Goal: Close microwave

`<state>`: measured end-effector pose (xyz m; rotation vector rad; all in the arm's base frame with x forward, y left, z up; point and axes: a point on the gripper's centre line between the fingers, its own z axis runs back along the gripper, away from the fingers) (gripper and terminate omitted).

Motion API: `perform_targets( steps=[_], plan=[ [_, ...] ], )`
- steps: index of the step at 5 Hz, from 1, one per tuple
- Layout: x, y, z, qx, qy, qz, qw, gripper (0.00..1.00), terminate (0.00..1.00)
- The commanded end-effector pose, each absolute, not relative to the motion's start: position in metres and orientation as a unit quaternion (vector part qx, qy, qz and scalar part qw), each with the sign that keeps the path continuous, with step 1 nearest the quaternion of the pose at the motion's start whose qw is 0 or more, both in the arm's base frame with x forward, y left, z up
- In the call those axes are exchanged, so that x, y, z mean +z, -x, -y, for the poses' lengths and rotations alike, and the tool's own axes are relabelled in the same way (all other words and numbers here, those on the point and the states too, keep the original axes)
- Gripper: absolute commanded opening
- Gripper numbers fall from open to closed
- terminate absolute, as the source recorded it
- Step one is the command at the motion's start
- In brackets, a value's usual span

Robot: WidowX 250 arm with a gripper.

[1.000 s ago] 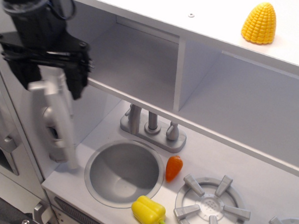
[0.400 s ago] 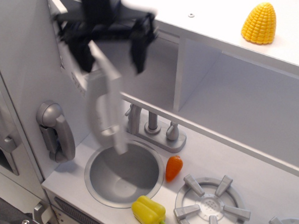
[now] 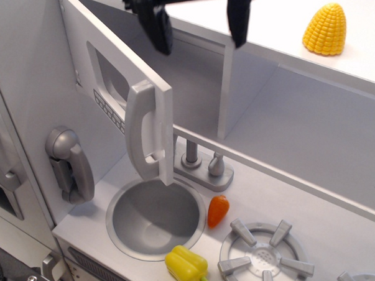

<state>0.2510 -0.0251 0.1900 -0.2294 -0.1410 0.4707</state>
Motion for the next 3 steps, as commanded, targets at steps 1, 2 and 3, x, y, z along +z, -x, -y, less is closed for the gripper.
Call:
perform_targets(
  steps=[1,2,3],
  plan=[
    [0.188,-0.217,-0.001,0.176,0.1,0.053,0.978,1.0,0.0],
    [0.177,-0.202,-0.028,0.154,0.088,0.04,0.983,1.0,0.0],
    [0.172,-0.197,-0.059,0.152,0.082,0.056,0.983,1.0,0.0]
  ],
)
